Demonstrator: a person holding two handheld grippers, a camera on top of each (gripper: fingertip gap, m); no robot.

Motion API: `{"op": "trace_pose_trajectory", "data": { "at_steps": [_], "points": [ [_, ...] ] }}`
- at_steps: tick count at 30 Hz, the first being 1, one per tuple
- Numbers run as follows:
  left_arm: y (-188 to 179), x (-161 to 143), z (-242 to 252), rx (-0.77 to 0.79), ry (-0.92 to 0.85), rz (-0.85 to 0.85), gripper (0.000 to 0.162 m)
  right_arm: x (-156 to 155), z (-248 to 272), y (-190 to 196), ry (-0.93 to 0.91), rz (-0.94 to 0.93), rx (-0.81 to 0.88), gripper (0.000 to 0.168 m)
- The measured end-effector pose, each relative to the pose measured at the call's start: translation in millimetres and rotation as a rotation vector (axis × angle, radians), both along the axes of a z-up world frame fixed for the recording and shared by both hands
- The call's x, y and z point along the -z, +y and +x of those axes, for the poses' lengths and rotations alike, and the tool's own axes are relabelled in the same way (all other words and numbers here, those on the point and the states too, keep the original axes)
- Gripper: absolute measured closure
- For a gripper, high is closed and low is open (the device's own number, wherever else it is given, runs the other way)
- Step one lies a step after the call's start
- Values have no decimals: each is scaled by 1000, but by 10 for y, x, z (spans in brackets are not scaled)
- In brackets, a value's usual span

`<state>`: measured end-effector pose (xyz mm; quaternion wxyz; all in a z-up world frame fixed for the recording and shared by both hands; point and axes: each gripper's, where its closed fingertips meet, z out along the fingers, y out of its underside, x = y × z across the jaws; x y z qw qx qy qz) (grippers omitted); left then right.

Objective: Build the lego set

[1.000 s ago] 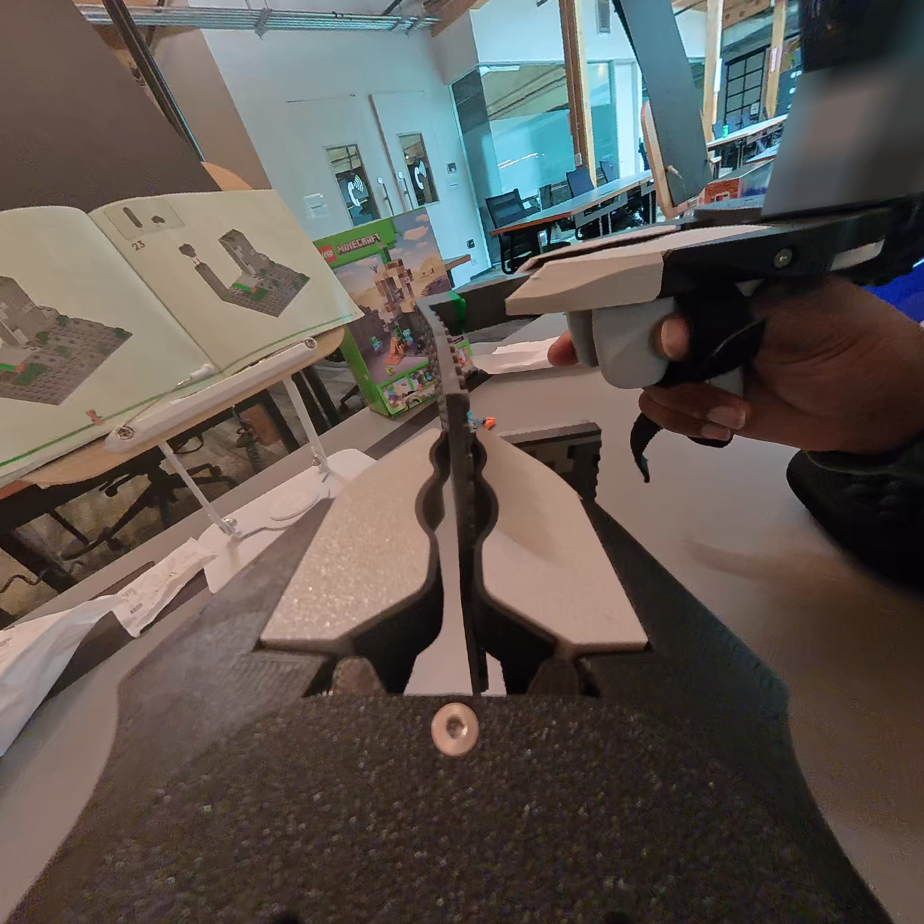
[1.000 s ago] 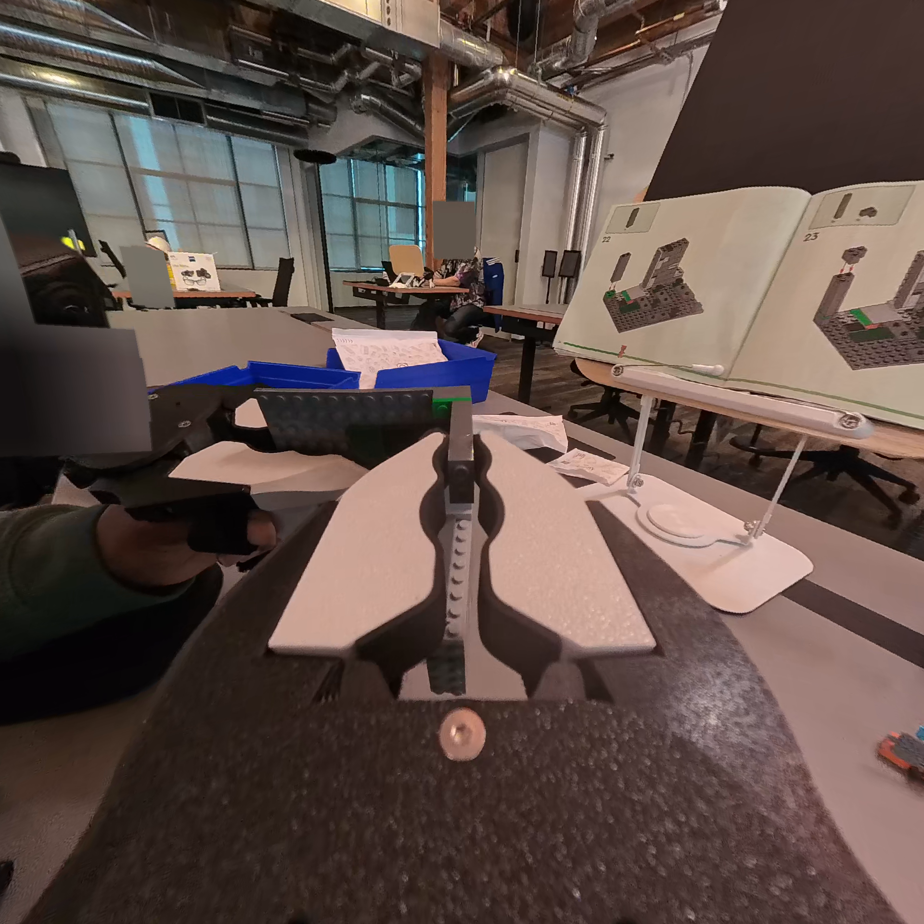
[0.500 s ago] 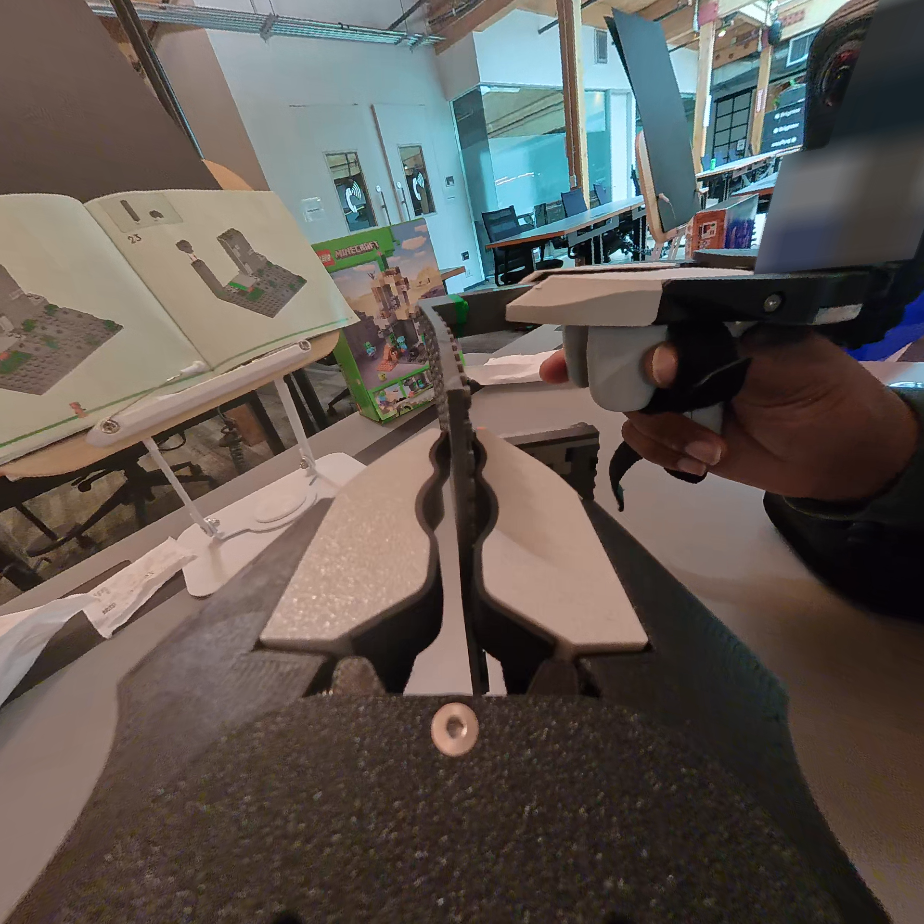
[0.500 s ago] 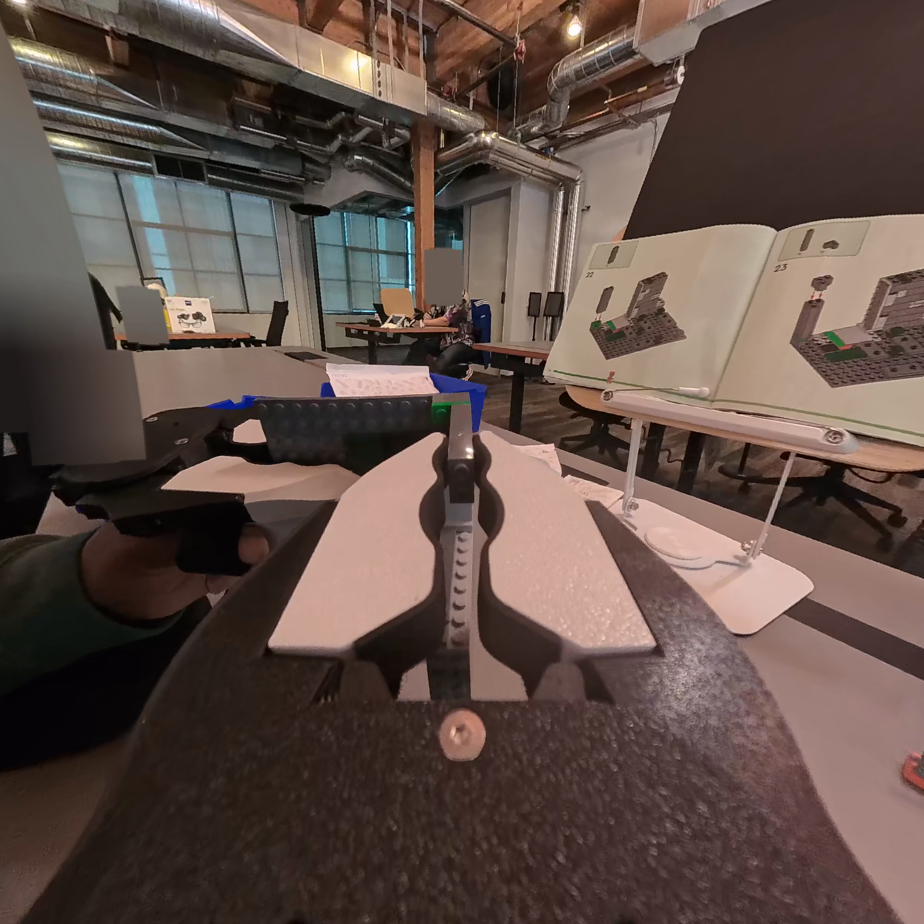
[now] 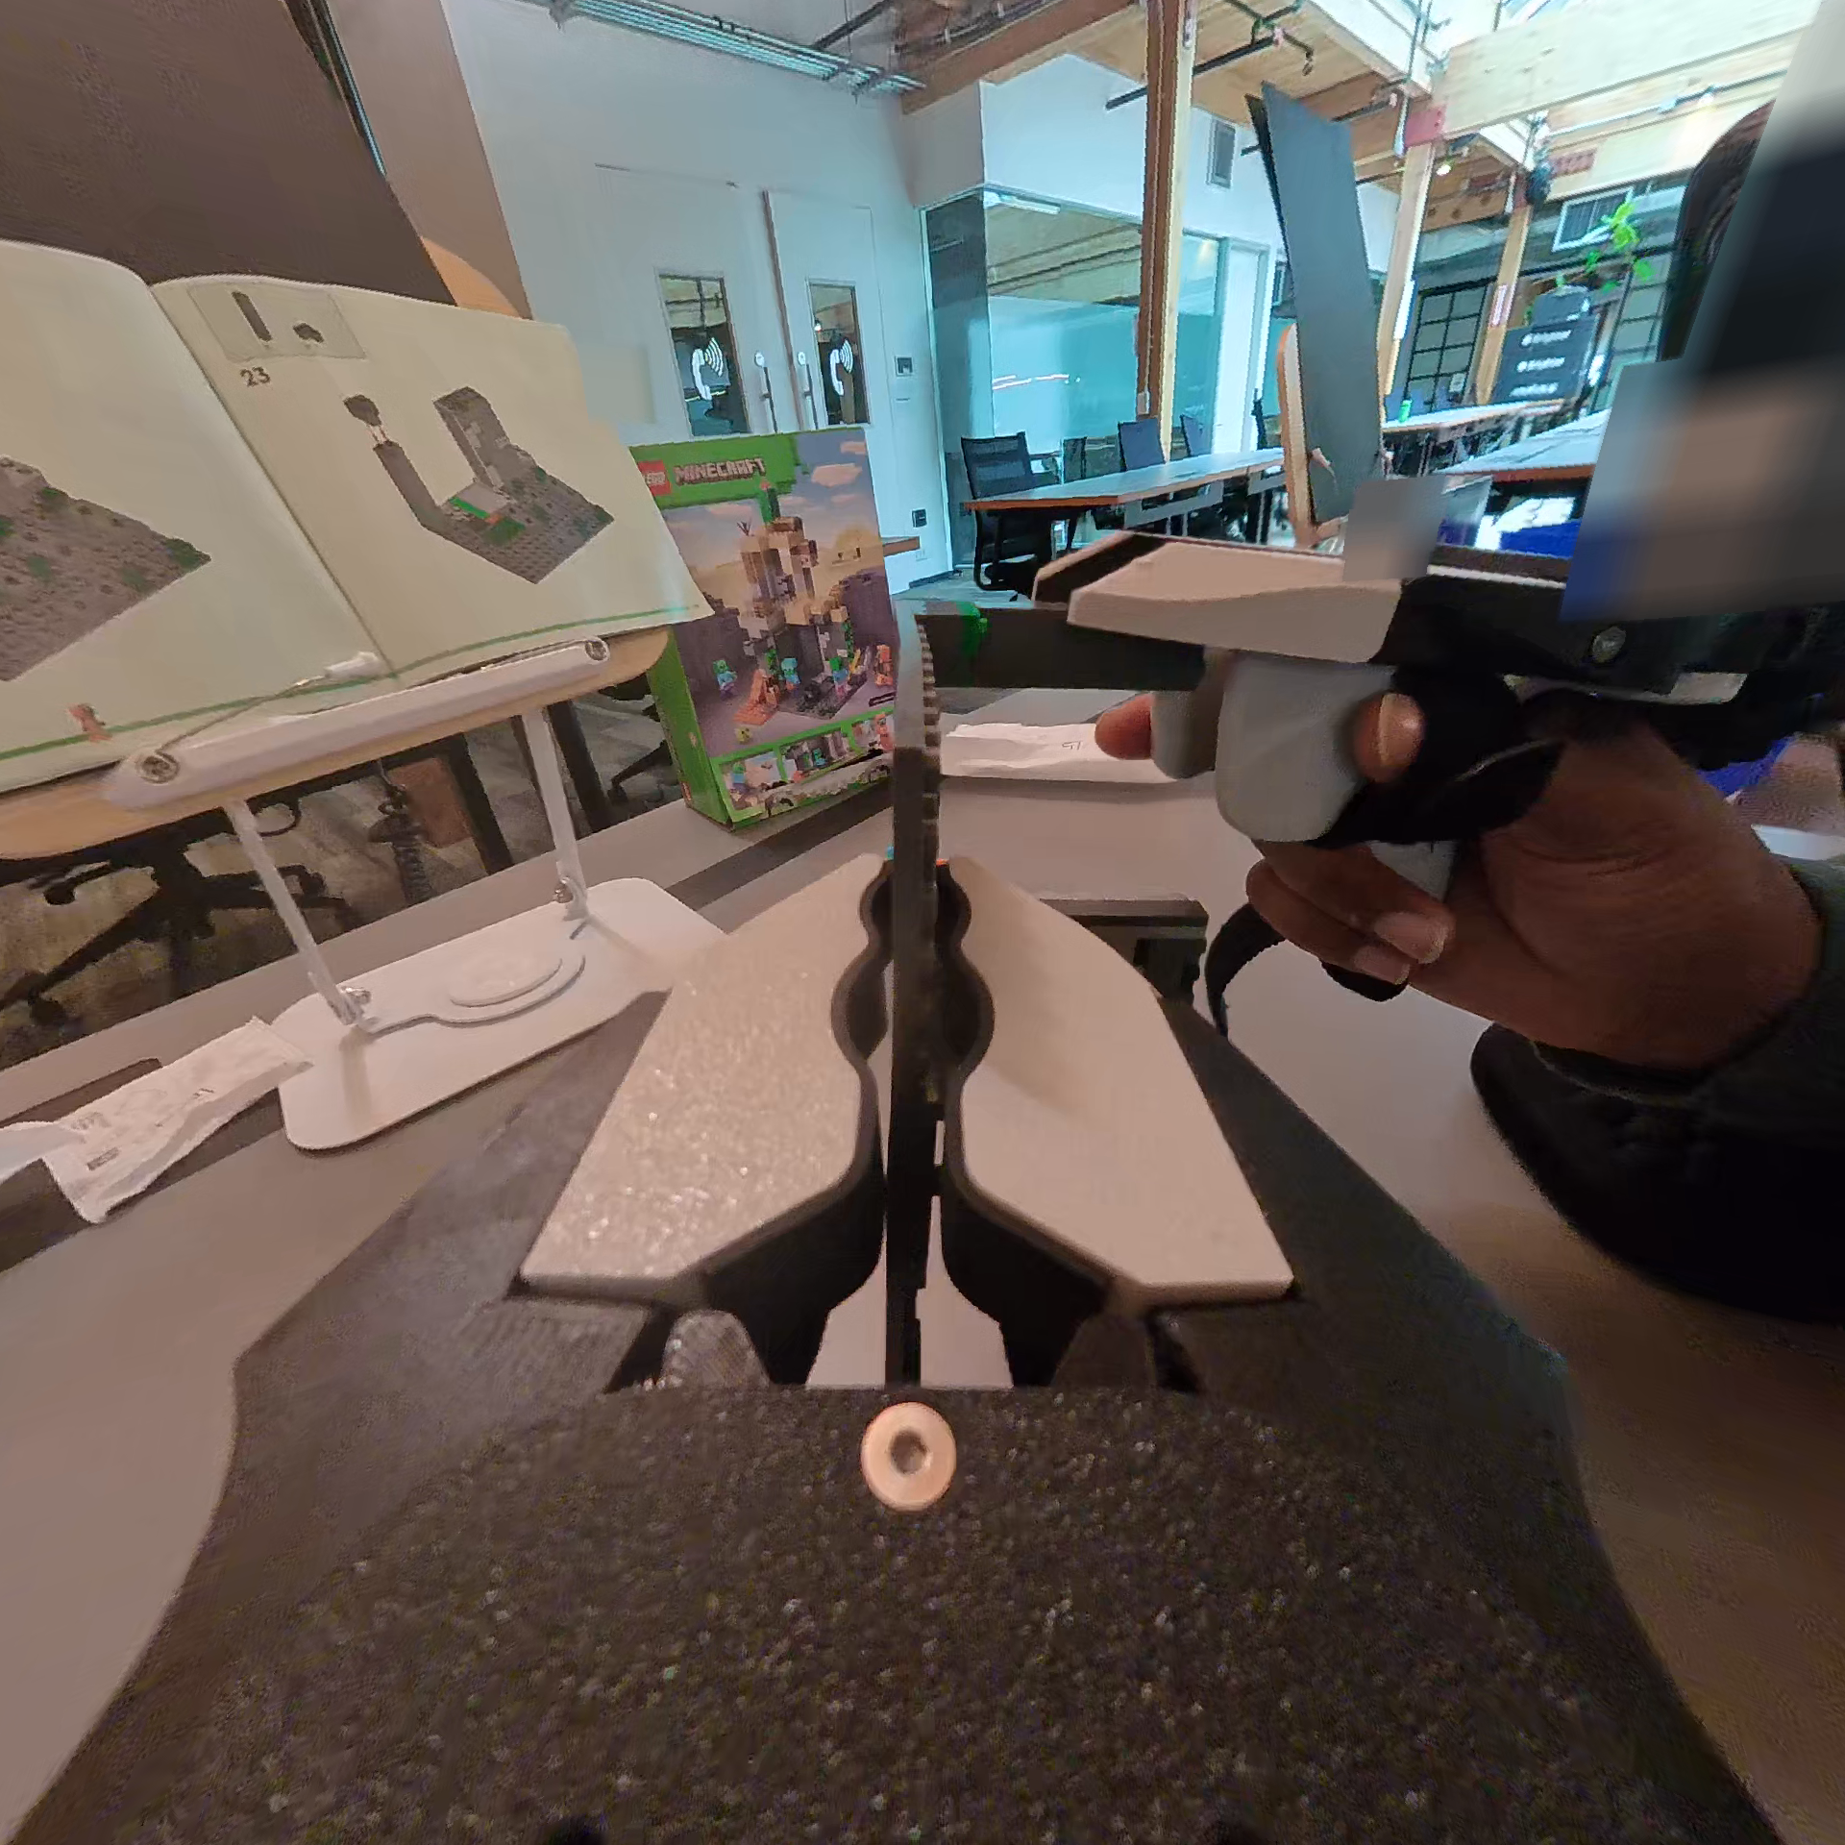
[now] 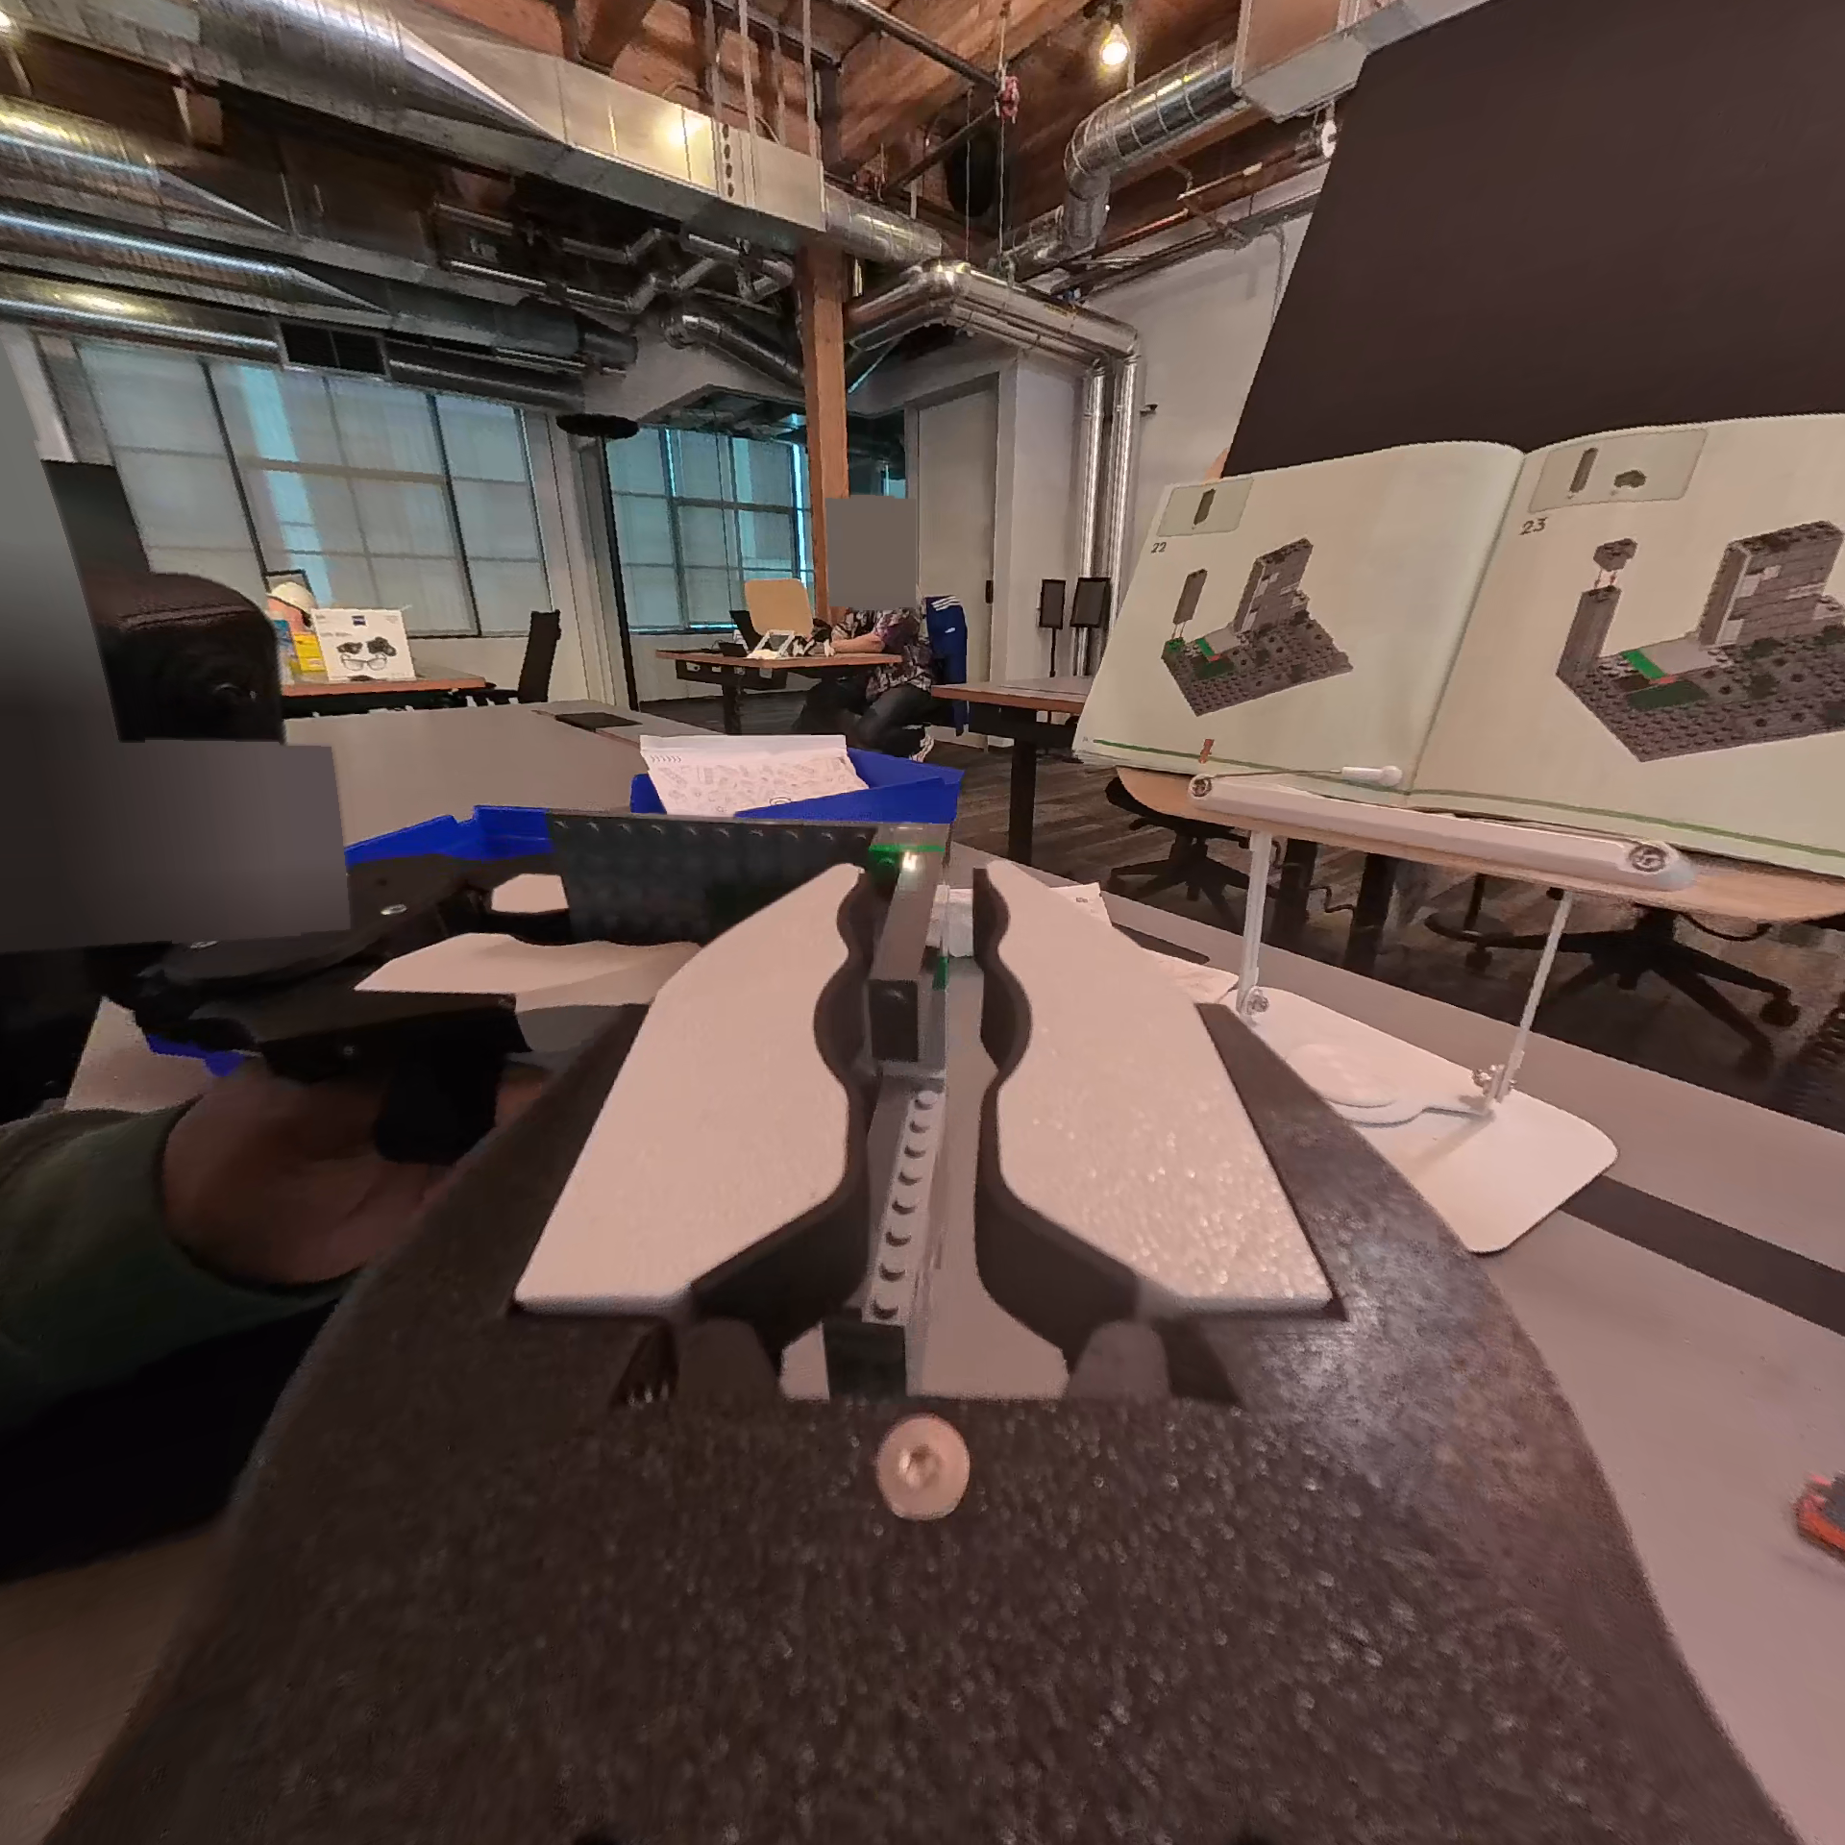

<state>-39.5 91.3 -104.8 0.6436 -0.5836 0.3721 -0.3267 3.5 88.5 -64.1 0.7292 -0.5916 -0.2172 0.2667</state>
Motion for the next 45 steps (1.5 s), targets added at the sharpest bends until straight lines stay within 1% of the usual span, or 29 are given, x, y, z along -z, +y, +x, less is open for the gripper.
{"op": "trace_pose_trajectory", "data": {
  "at_steps": [4, 7, 10, 12, 14, 17, 19, 21, 22, 23, 27, 30, 32, 35, 37, 39, 42, 45],
  "points": [
    [19, 1, -22, 11, -18, -23, 155, -84, 52, -47, -6, 26, -24, 146],
    [0, -5, -28, 42, -23, -29, 156, -204, 161, -92, -58, 40, -105, 146],
    [-54, 1, -2, 95, -19, -33, 156, -149, 286, -106, -194, -33, -265, 147],
    [-136, -4, 38, 156, -19, -27, 156, -23, 378, -96, -296, -88, -367, 146],
    [-213, 4, 84, 211, -13, -27, 156, 126, 428, -90, -371, -149, -462, 140],
    [-361, 15, 149, 318, -17, -31, 156, 219, 376, -185, -358, -211, -641, 135],
    [-408, 33, 170, 353, -14, -37, 156, 191, 313, -297, -317, -211, -757, 133],
    [-435, 53, 183, 378, -10, -42, 156, 158, 268, -397, -297, -203, -837, 128],
    [-438, 61, 185, 385, -11, -46, 156, 144, 251, -441, -297, -189, -859, 124],
    [-437, 70, 186, 389, -10, -48, 156, 137, 233, -486, -306, -172, -872, 117],
    [-450, 97, 208, 414, -8, -58, 155, 176, 146, -658, -354, -170, -908, 79],
    [-445, 121, 222, 420, -3, -70, 155, 236, 92, -720, -399, -183, -897, 61],
    [-450, 124, 223, 429, -11, -81, 155, 295, 63, -683, -447, -173, -840, 57],
    [-469, 120, 230, 442, -16, -84, 156, 335, -2, -679, -455, -158, -819, 57],
    [-494, 118, 238, 453, -13, -79, 155, 359, -44, -697, -460, -148, -824, 61],
    [-507, 118, 244, 458, -13, -78, 155, 370, -73, -702, -463, -133, -823, 70],
    [-522, 114, 252, 459, -12, -74, 155, 361, -98, -729, -452, -107, -829, 90],
    [-519, 105, 249, 455, -17, -74, 156, 345, -110, -732, -432, -78, -816, 90]
  ]
}}
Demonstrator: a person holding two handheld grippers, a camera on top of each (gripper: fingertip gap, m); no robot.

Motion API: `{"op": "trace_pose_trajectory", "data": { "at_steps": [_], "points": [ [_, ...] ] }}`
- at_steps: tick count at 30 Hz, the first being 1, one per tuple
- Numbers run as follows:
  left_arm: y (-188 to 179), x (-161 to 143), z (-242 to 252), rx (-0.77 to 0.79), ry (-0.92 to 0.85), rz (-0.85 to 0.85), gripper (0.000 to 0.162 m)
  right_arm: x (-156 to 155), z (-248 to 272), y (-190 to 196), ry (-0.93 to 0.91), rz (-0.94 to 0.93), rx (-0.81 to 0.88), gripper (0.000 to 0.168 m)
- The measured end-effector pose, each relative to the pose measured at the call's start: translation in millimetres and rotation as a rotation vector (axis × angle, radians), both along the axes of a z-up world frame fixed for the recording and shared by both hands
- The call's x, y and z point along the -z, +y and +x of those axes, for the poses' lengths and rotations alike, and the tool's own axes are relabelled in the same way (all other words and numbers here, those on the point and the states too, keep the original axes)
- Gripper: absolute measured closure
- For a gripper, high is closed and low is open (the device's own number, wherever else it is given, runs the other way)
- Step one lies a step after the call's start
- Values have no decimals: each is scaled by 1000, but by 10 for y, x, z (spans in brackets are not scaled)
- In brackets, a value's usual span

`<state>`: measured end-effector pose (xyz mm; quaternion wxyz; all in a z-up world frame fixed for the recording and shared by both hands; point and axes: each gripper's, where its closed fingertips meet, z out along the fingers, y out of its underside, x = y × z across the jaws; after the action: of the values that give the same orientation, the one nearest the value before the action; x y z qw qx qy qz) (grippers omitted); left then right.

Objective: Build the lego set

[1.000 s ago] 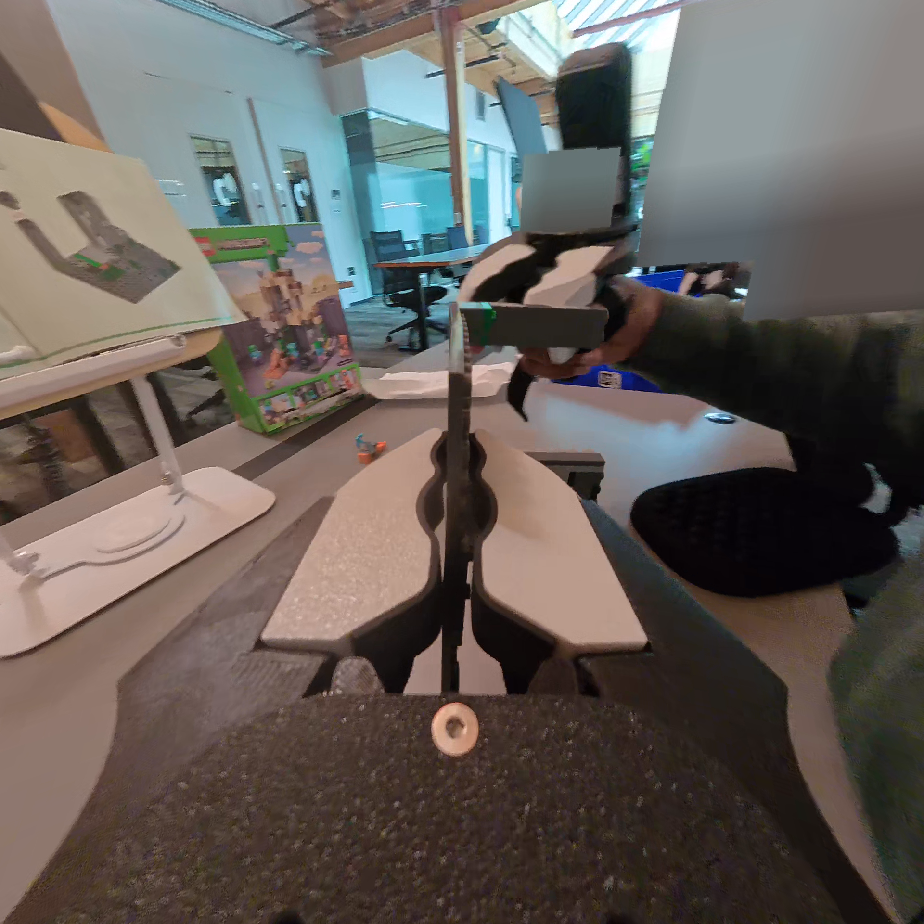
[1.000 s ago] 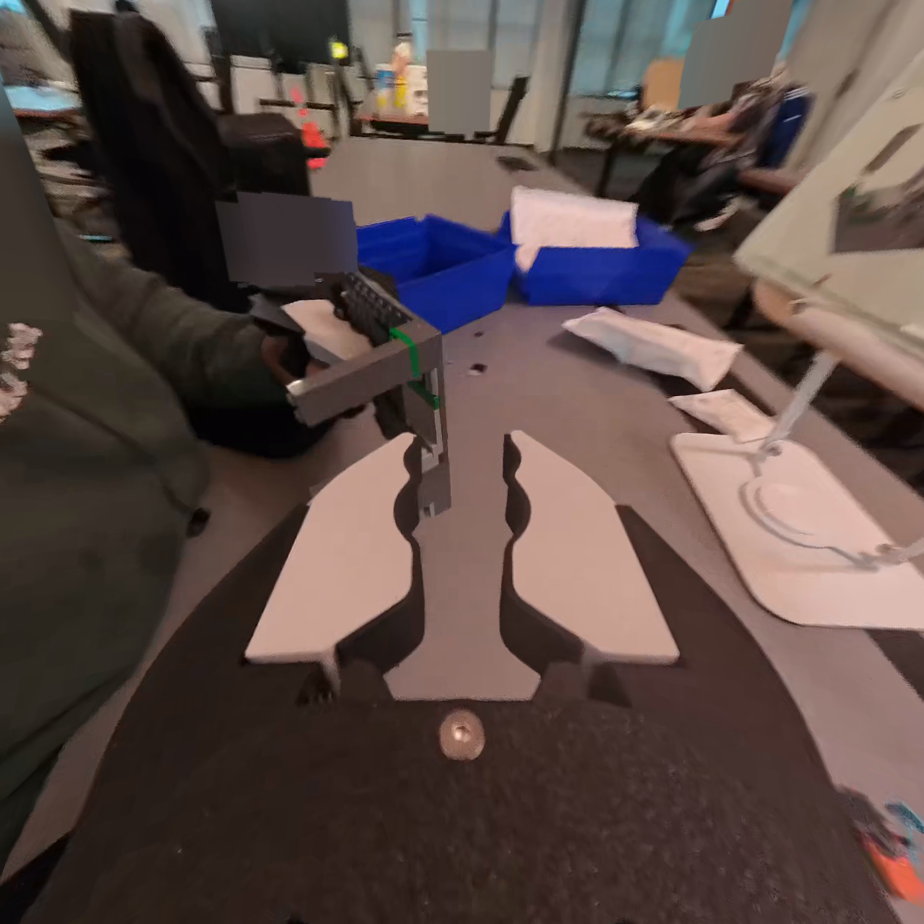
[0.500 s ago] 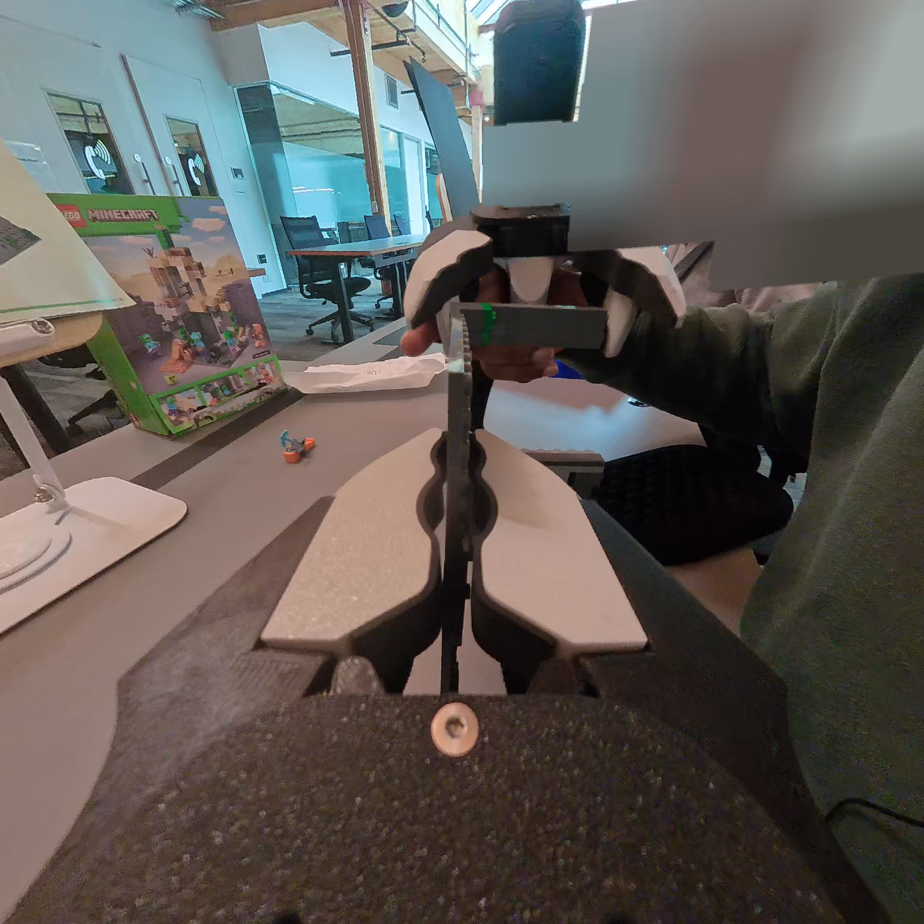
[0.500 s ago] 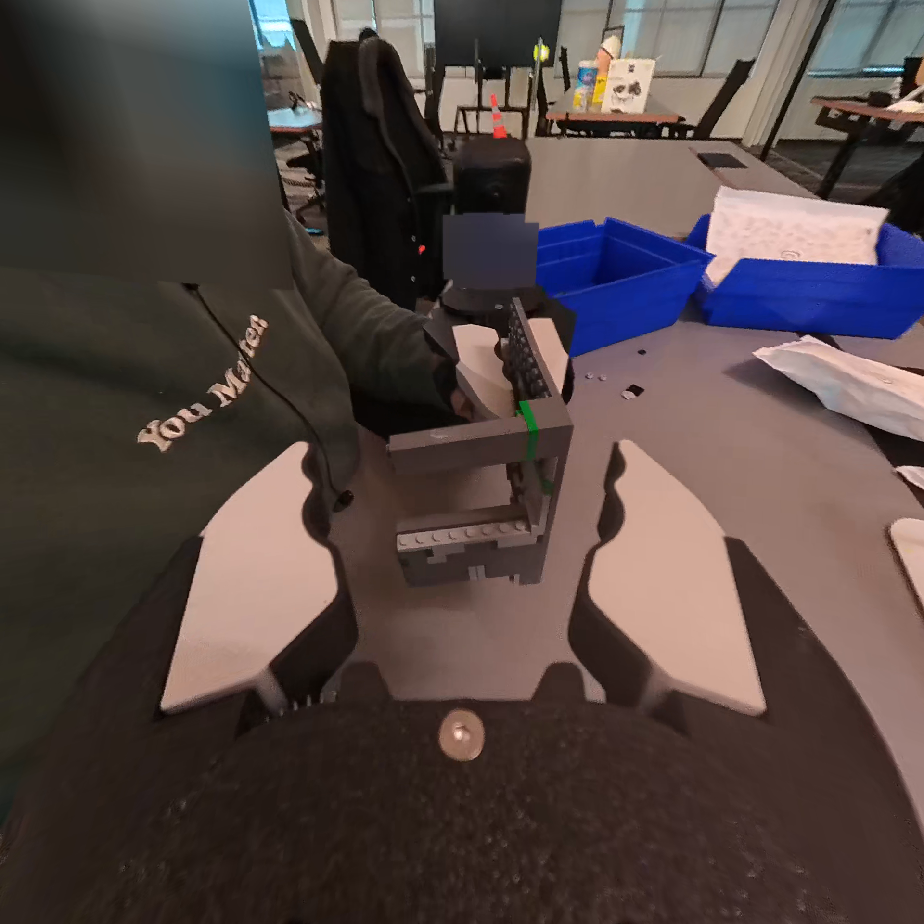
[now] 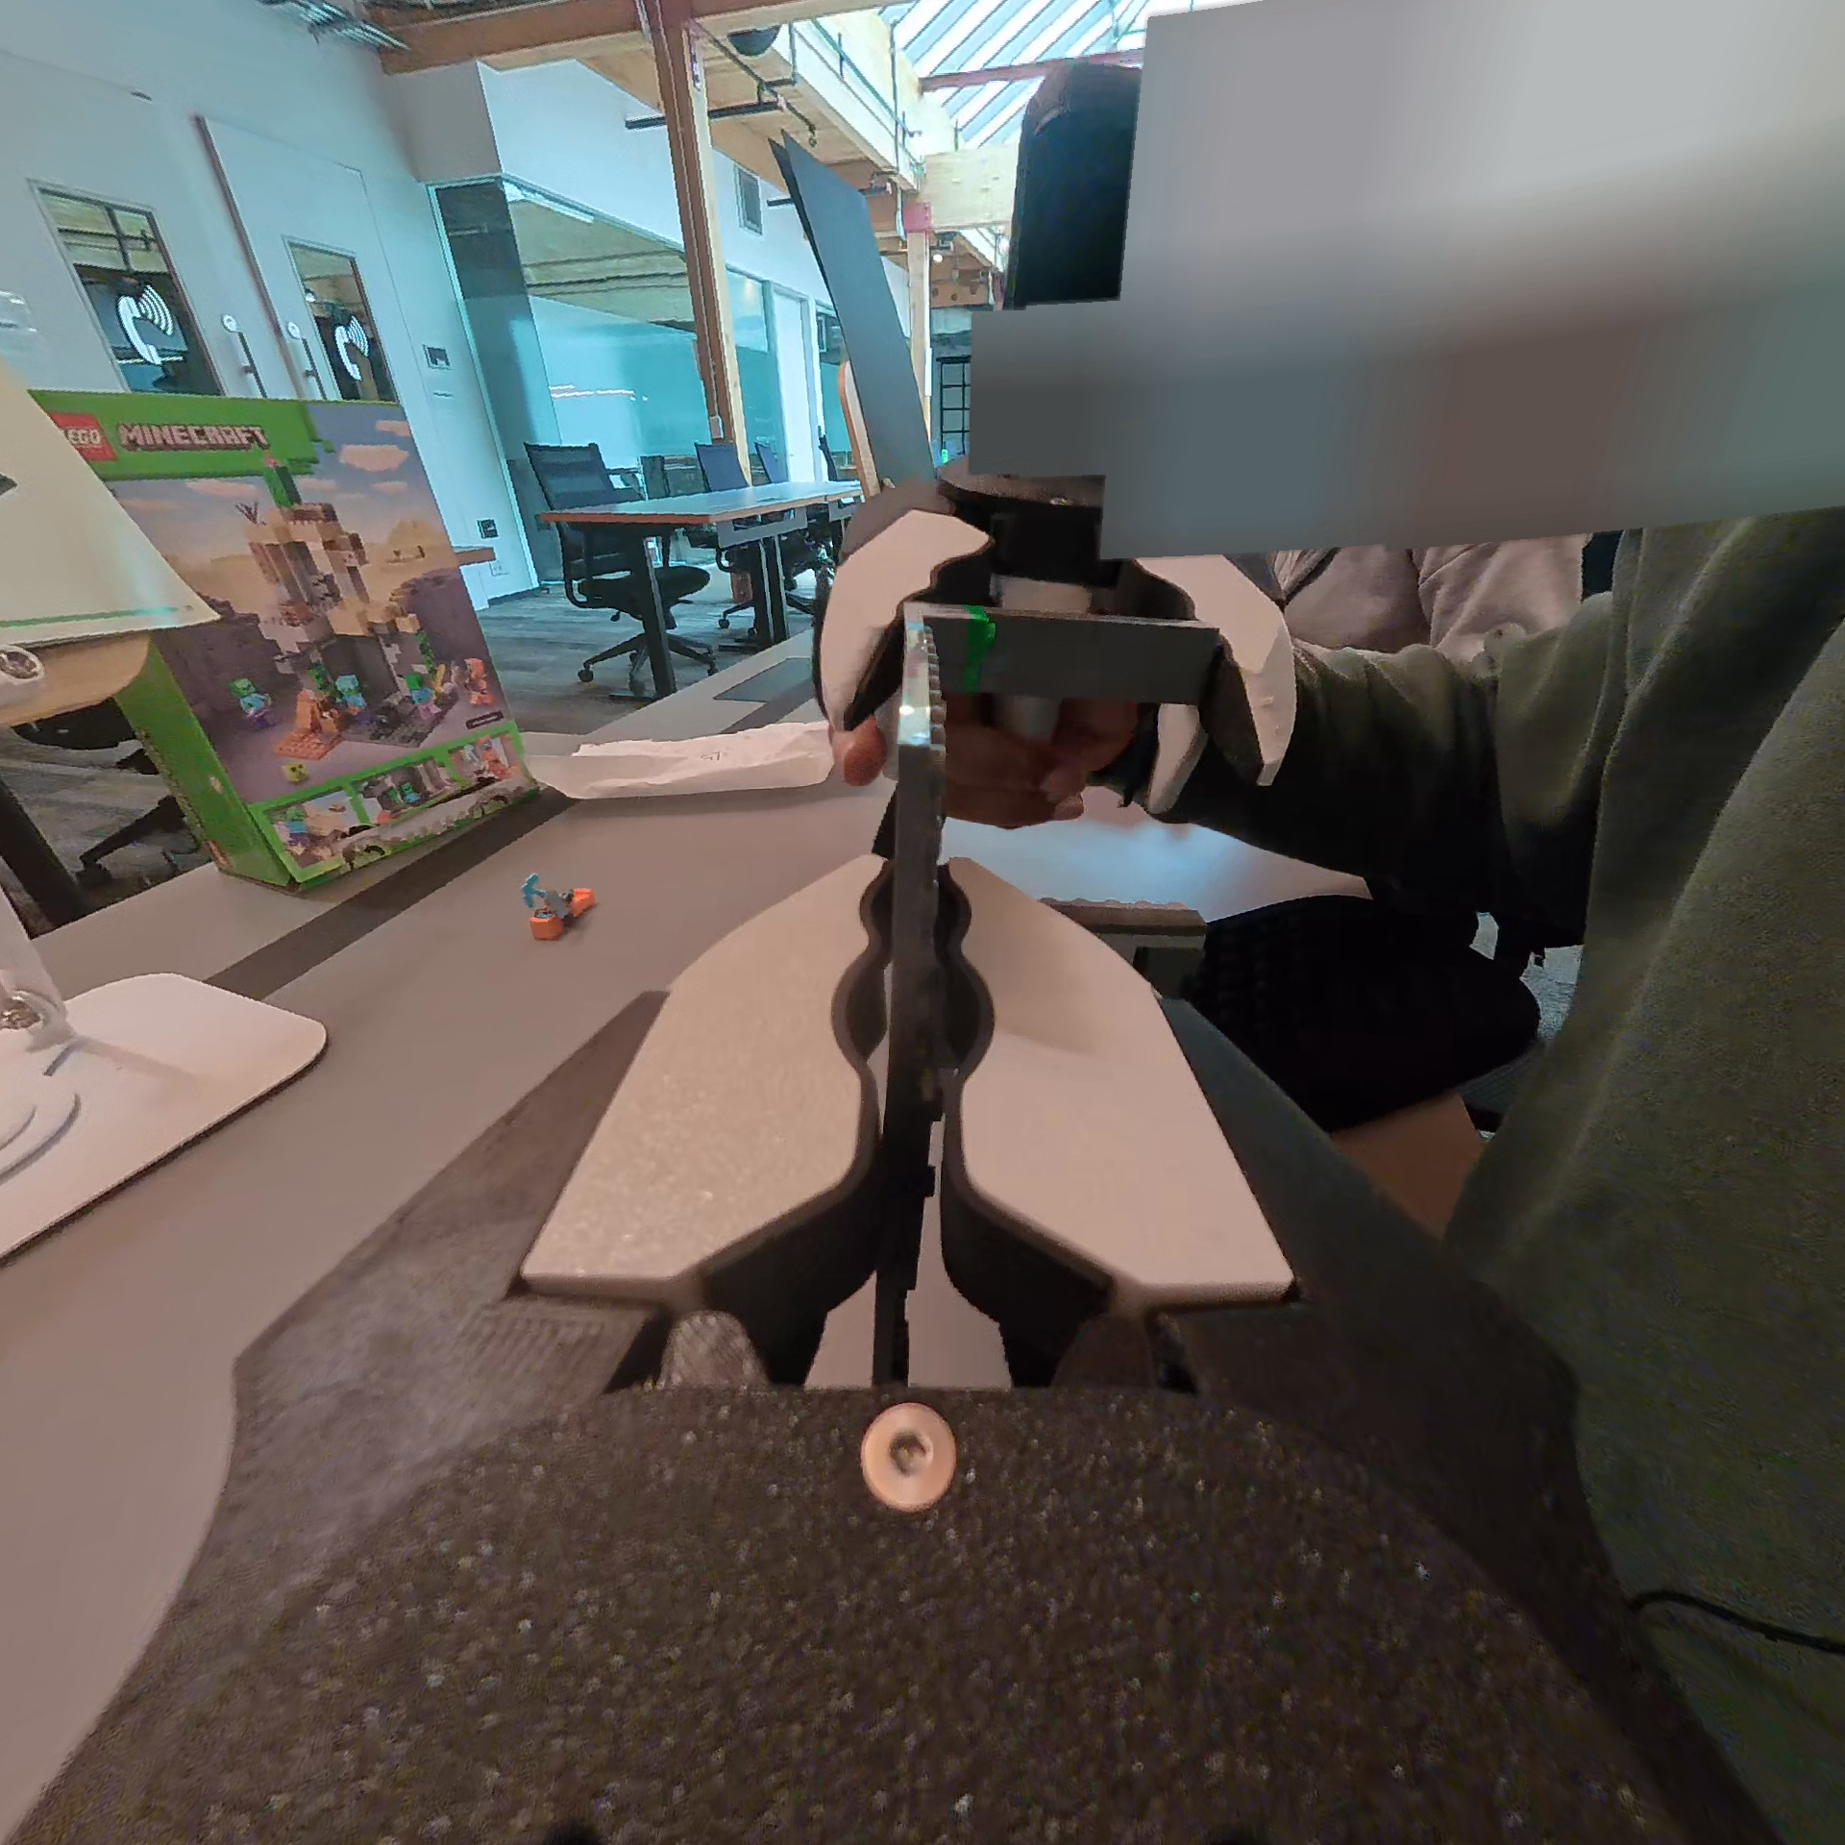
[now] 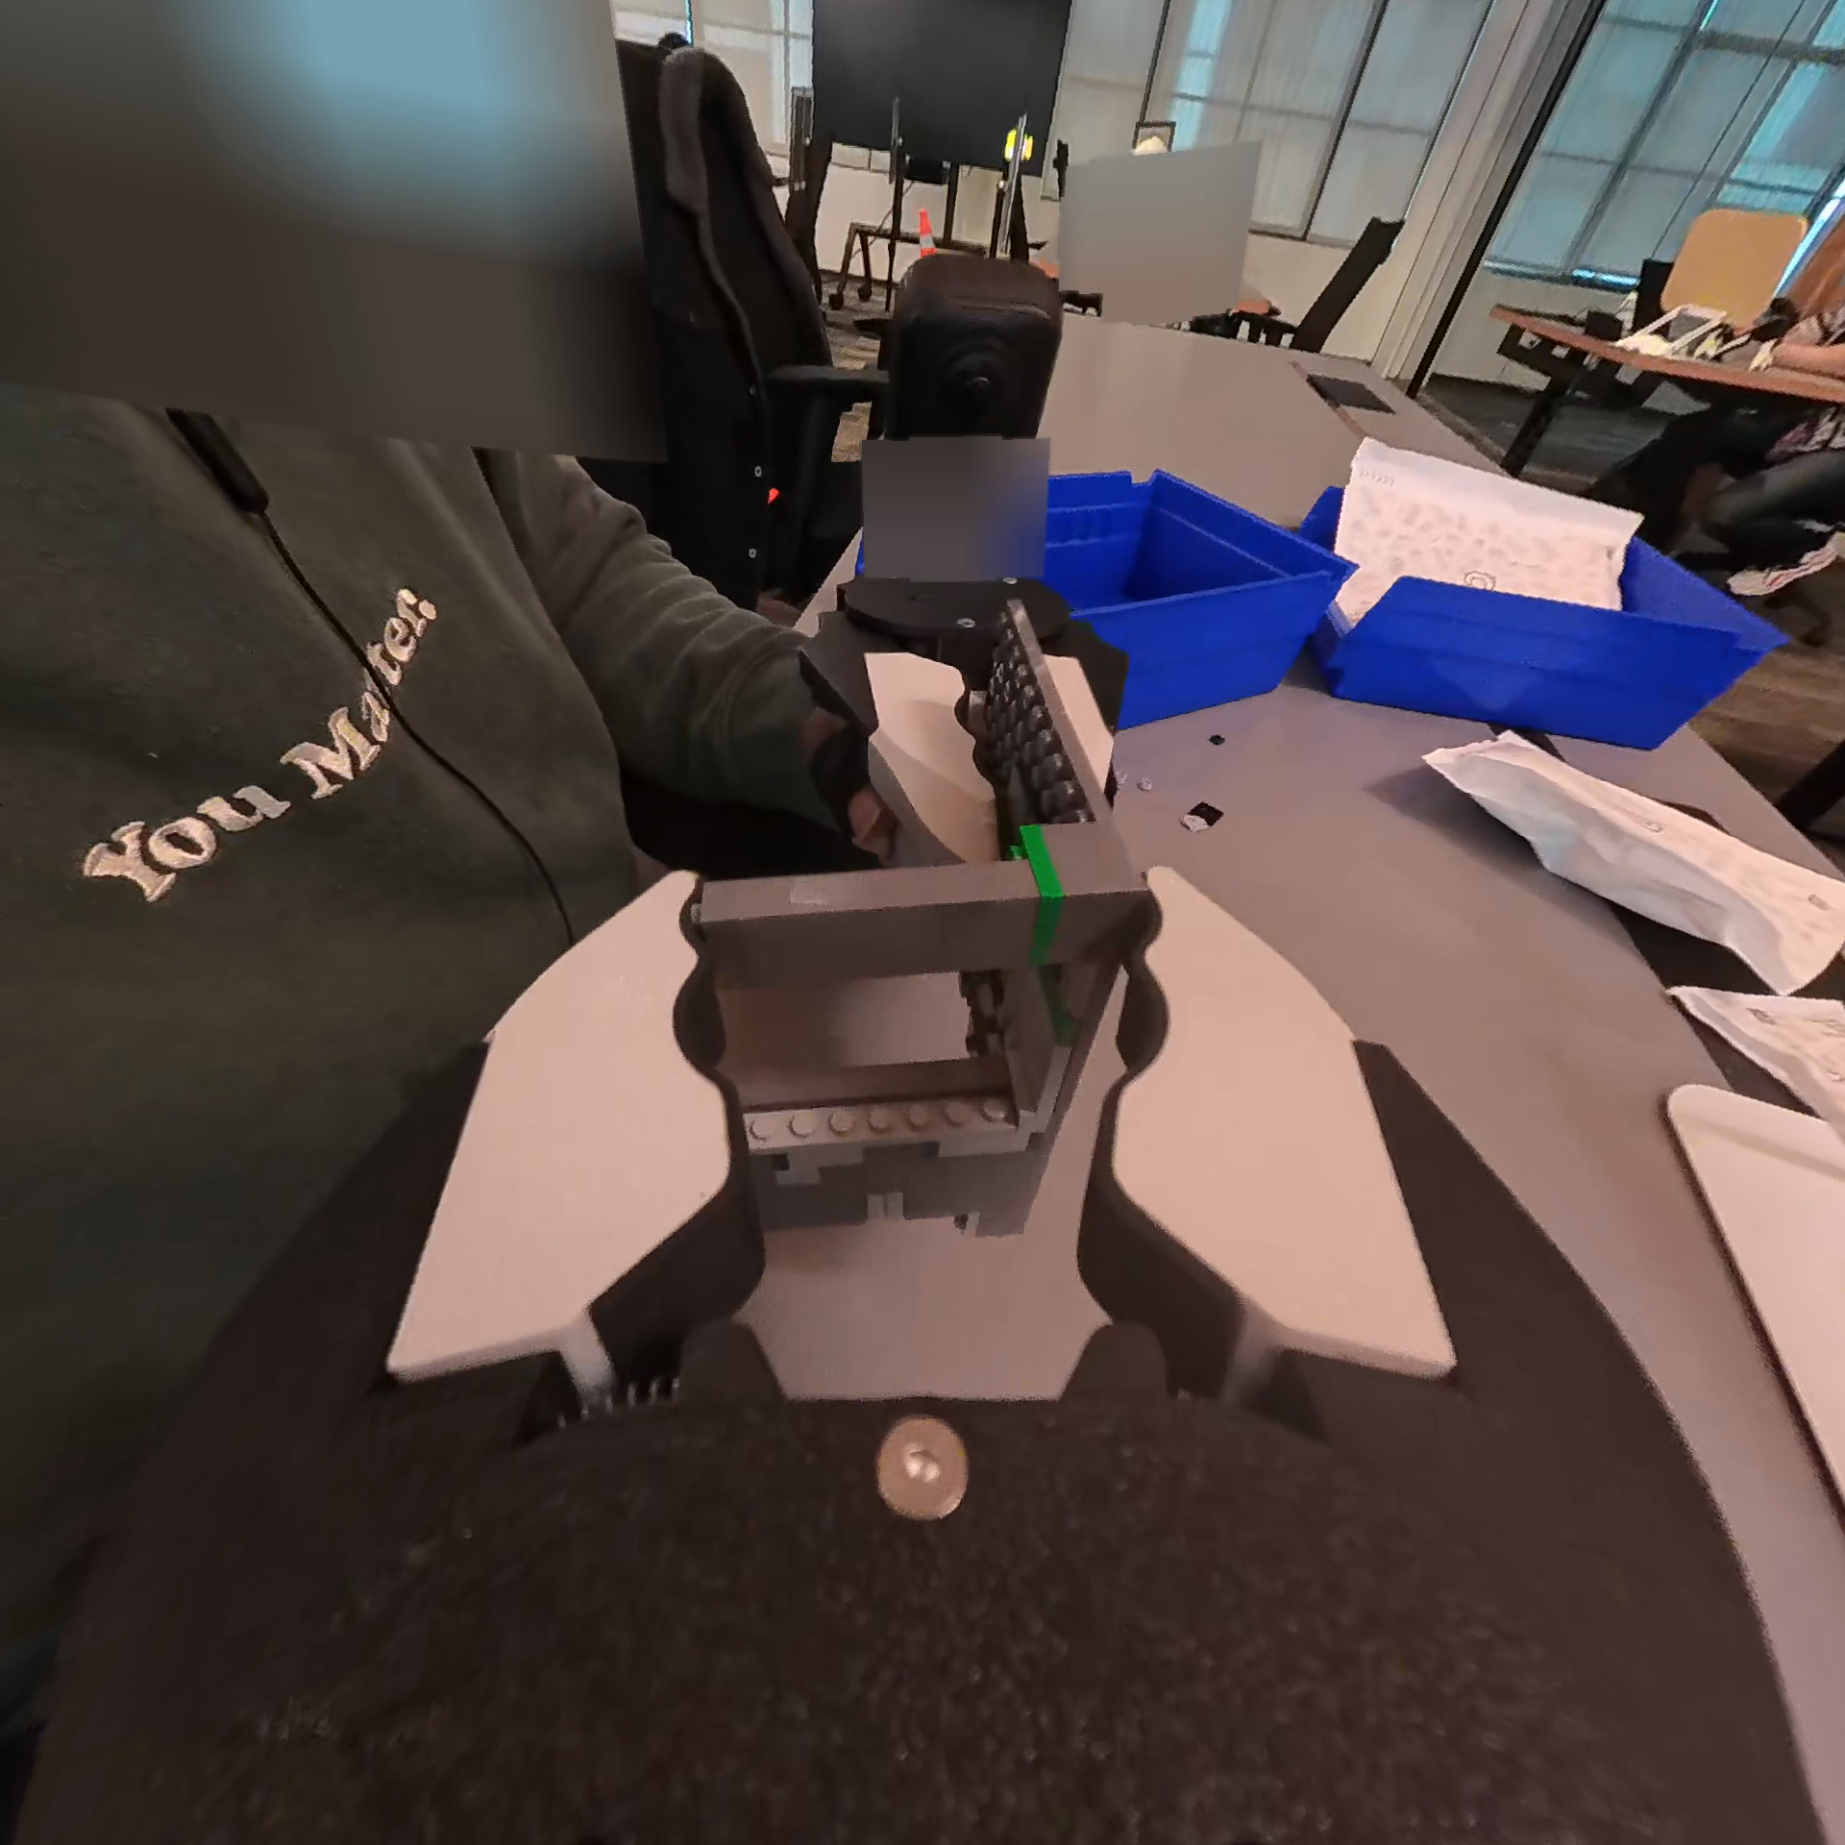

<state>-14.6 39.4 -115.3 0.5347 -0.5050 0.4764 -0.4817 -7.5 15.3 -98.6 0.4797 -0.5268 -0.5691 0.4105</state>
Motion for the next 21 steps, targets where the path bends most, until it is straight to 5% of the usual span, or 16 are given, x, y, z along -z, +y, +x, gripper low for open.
{"op": "trace_pose_trajectory", "data": {
  "at_steps": [18, 21],
  "points": [
    [35, -17, -25, -21, -12, -18, 156, -24, -33, 36, 25, -23, 39, 91],
    [35, -32, -34, -8, -34, -49, 156, -73, -35, 20, 37, -36, 23, 77]
  ]
}}
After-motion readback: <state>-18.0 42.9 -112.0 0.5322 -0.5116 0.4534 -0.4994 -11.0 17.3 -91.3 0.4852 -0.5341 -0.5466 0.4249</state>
